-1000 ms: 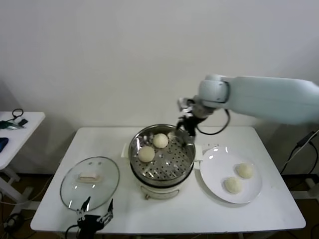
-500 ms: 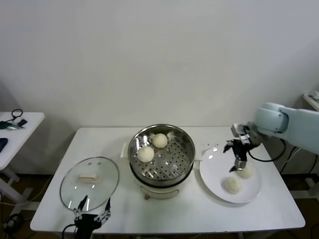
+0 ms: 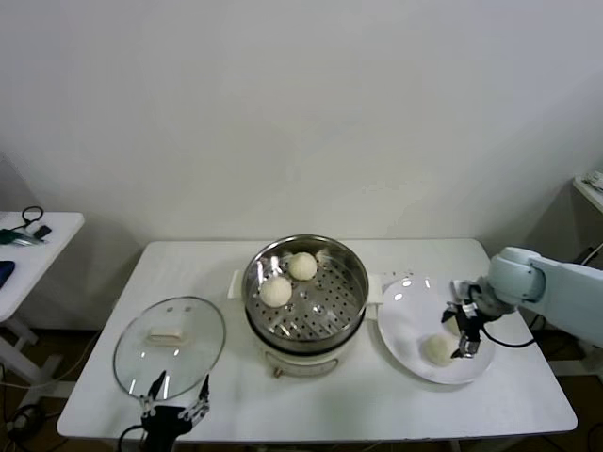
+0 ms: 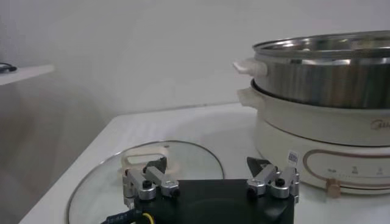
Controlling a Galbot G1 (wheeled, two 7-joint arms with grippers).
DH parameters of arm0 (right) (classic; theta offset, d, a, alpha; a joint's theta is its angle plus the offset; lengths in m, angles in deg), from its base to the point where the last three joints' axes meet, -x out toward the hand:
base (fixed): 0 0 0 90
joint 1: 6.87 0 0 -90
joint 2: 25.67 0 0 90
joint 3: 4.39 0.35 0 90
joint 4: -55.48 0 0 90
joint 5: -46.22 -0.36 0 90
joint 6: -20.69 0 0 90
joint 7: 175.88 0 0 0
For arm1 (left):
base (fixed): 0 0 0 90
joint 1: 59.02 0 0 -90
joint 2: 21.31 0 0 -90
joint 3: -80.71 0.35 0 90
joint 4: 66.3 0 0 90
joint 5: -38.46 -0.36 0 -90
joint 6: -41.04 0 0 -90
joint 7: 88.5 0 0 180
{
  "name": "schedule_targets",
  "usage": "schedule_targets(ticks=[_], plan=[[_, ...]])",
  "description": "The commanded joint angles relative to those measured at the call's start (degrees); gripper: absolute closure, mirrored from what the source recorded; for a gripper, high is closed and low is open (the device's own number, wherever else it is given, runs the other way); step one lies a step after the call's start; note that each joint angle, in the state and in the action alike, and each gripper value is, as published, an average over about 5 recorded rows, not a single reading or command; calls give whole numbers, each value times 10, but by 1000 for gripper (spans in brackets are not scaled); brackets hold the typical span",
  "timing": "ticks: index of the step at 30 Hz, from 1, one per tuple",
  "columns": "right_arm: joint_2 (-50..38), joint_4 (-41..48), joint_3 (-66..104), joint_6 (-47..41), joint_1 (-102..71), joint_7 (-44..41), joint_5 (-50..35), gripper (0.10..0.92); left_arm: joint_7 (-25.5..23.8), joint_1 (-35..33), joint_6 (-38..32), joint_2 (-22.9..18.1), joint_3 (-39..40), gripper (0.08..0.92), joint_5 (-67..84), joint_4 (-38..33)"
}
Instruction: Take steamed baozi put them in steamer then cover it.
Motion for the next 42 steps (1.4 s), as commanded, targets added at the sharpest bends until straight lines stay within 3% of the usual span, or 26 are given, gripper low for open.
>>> schedule_targets(ticks=[1,8,16,21,29,34,42], plan=[[12,29,66,-8,-88,9,32,203,0,0,0,0,-1,177,0,1],[23,37,76,-11,-100,17,33,205,0,0,0,0,1,177,-1,3],[32,31,77,-6,-85,11,22,318,1,0,0,1,2,177,-3,3],[27,18,33,22,-11,-18,25,329,1,-2,-1,1,2,177,-5,1],[94,31,-179,192,348,-87,-23,330,1,-3,0,1,2,177,-11,-4],[197,57,-164,320,466,-119,-27,330,0,0,2,0,7,177,-17,-4],[304,-108,-98,356,456,-36,31,330,1,0,0,-1,3,177,-18,-4]])
